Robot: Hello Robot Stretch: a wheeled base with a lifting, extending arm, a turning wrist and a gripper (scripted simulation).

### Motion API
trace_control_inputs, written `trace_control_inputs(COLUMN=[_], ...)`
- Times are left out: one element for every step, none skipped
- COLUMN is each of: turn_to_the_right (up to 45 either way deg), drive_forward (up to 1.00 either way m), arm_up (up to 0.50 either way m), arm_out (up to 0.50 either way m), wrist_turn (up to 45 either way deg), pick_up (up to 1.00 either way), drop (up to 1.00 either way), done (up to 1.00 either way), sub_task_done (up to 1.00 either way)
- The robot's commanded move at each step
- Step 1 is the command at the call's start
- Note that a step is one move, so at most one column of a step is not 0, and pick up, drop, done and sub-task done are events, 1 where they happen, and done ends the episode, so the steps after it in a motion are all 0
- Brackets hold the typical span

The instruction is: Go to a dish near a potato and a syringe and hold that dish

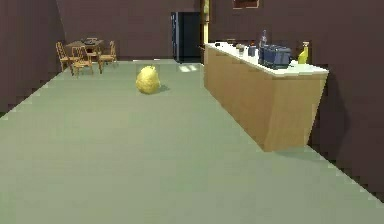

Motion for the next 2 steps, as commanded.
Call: trace_control_inputs(turn_to_the_right=[0.0, 0.0], drive_forward=[1.00, 1.00], arm_up=[0.00, 0.00], arm_out=[0.00, 0.00], wrist_turn=[0.0, 0.0], pick_up=[0.00, 0.00], drop=[0.00, 0.00], done=[0.00, 0.00], sub_task_done=[0.00, 0.00])
